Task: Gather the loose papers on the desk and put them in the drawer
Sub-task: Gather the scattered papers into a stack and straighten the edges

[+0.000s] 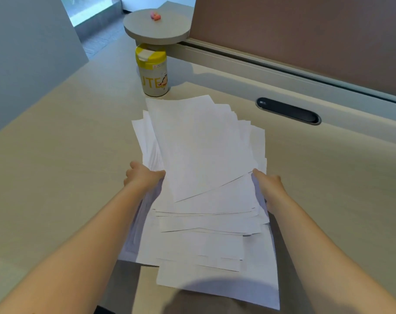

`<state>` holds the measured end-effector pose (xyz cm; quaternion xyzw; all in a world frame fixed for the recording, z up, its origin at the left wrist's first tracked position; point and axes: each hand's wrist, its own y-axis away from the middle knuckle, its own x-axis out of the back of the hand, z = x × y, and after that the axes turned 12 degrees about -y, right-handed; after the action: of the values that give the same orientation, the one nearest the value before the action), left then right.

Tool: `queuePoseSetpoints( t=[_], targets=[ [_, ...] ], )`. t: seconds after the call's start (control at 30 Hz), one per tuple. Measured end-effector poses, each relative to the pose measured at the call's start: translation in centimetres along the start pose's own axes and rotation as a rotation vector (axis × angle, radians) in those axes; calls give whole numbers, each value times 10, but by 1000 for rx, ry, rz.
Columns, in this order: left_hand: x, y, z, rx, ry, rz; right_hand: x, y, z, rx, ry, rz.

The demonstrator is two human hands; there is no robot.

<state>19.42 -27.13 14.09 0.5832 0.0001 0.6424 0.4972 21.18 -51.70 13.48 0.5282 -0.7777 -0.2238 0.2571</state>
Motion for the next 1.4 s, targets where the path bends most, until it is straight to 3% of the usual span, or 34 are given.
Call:
queuePoseSetpoints(
  t=[0.2, 0.33, 0.53, 0.7, 0.8, 0.93, 1.2, 1.4],
  targets=[
    [-14, 24, -12, 52, -61, 92, 3, 20, 5, -91, 14, -153],
    [9, 21, -19, 57, 278, 69, 17, 13, -1, -68, -112, -210],
    [22, 27, -22, -22, 513, -136, 18, 6, -12, -102, -83, -274],
    [22, 9, -16, -81, 656, -142, 6, -5, -18, -139, 30, -305],
    [24, 0, -7, -93, 622, -226, -9, -9, -21, -96, -12, -265],
    [23, -10, -6, 19, 489, -371, -20, -15, -24, -26, -2, -252],
    [12, 1, -4, -103, 376, -57, -23, -6, -26, 152, 56, -215],
    [30, 40, 3, -243, 587, 74, -9, 31, -59, 323, -52, -221]
  ],
)
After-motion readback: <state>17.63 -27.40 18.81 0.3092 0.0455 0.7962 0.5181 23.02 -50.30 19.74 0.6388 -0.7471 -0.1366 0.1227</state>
